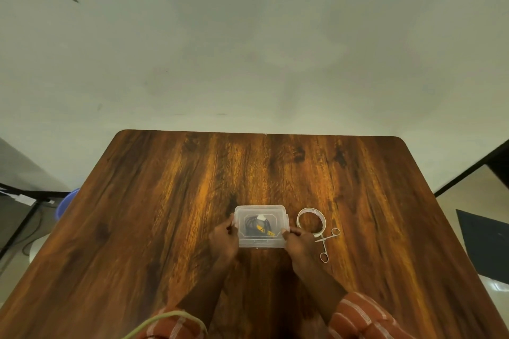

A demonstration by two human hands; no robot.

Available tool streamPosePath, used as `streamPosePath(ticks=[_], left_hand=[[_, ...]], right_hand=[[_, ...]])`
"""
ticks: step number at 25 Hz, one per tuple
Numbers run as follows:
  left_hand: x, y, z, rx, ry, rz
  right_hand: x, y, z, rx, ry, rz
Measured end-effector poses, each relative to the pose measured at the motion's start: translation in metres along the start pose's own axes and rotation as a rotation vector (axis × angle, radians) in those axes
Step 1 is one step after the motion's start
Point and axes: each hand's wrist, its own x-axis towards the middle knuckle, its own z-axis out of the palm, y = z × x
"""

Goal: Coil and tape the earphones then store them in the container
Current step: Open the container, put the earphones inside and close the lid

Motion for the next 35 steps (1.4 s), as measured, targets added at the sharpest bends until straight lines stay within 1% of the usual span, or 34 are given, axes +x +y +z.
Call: streamPosePath(ticks=[3,7,10,12,13,15,17,18,19,21,23,25,27,29,30,32,34,35], left_hand=[[0.001,-0.012,0.002,-0.01,-0.039,0.019],[0.003,-0.014,0.005,-0.028,-0.027,0.0],[0.009,-0.006,0.001,-0.087,-0.044,-0.048],[0.016,0.0,-0.004,-0.116,-0.088,-0.039],[0.017,0.003,-0.006,-0.111,-0.103,-0.032],[0.016,0.005,-0.009,-0.13,-0.097,-0.03],[0.013,0.003,-0.01,-0.171,-0.069,-0.088],[0.014,0.002,-0.009,-0.178,-0.066,-0.133],[0.016,-0.001,-0.007,-0.177,-0.078,-0.17],[0.022,-0.004,-0.007,-0.214,-0.132,-0.278],[0.026,0.001,-0.008,-0.363,-0.179,-0.456],[0.027,0.004,-0.011,-0.496,-0.237,-0.614],[0.031,0.002,-0.01,-0.506,-0.287,-0.684],[0.035,0.0,-0.011,-0.482,-0.293,-0.686],[0.036,0.001,-0.01,-0.463,-0.281,-0.654],[0.04,0.0,-0.008,-0.335,-0.219,-0.528],[0.037,0.004,-0.009,-0.134,-0.171,-0.356],[0.033,0.006,-0.009,-0.044,-0.152,-0.296]], right_hand=[[-0.005,0.002,-0.003,0.078,-0.002,0.093],[-0.004,0.002,-0.005,0.135,-0.019,0.09],[0.001,-0.003,-0.005,0.11,-0.073,0.031],[0.004,-0.006,-0.007,0.099,-0.108,-0.006],[0.005,-0.006,-0.009,0.062,-0.112,-0.053],[0.005,-0.005,-0.016,-0.027,-0.041,-0.18],[0.003,-0.001,-0.024,-0.075,0.072,-0.266],[0.003,-0.001,-0.026,-0.094,0.094,-0.276],[0.006,-0.001,-0.026,-0.119,0.088,-0.268],[0.013,-0.005,-0.021,-0.182,0.013,-0.19],[0.021,-0.012,-0.012,-0.242,-0.081,-0.11],[0.024,-0.016,-0.001,-0.272,-0.089,-0.088],[0.021,-0.021,0.003,-0.207,-0.038,-0.04],[0.021,-0.025,0.007,-0.031,-0.013,0.107],[0.021,-0.025,0.008,0.088,-0.01,0.2],[0.024,-0.024,0.01,0.248,0.005,0.307],[0.022,-0.027,0.01,0.32,0.036,0.34],[0.022,-0.027,0.01,0.347,0.05,0.37]])
